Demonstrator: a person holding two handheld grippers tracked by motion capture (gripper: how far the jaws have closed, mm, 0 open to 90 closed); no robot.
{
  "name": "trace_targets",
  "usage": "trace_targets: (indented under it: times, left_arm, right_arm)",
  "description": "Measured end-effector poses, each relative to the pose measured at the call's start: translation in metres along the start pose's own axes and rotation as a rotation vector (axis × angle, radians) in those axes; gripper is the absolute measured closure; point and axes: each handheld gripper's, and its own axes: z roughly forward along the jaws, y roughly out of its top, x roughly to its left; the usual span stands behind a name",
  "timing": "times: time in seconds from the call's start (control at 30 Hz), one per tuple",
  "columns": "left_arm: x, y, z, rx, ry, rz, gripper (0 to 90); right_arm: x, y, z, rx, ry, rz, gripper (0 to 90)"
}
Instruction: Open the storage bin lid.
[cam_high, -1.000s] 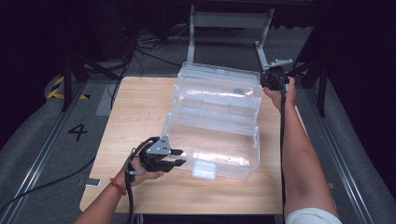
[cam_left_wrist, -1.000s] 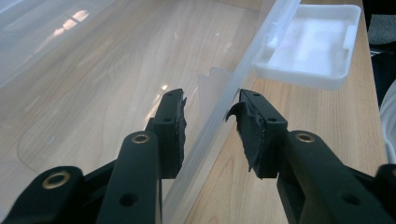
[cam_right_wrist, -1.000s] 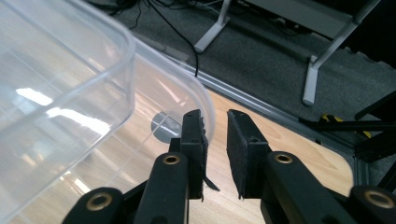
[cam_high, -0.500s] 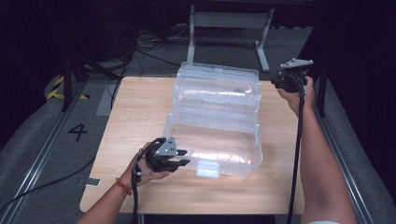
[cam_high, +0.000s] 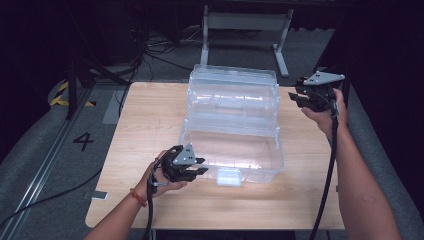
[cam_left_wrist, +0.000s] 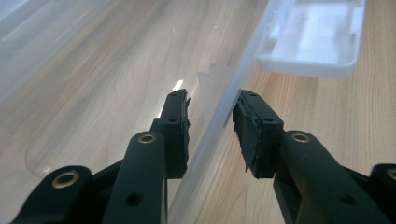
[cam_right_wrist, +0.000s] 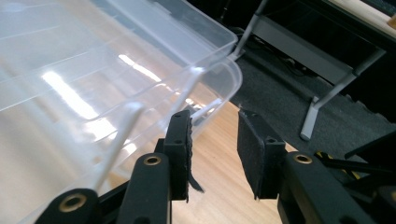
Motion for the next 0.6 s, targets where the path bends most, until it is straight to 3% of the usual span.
trace_targets:
  times: [0.07,0.27,0.6]
  left_arm:
    - [0.000,-0.003,-0.006,-0.029,-0.008,-0.019,64.5]
    - [0.002,-0.010,-0.033,-0.054,0.030,-0.032,59.8]
    - [0.005,-0.026,-0.062,-0.078,0.100,-0.081,51.2]
  right_arm:
    - [0.007,-0.003,-0.007,-0.010,0.018,-0.016,63.5]
    - [0.025,-0.015,-0.025,-0.016,0.064,-0.050,60.8]
    - [0.039,-0.047,-0.049,-0.031,0.098,-0.049,56.8]
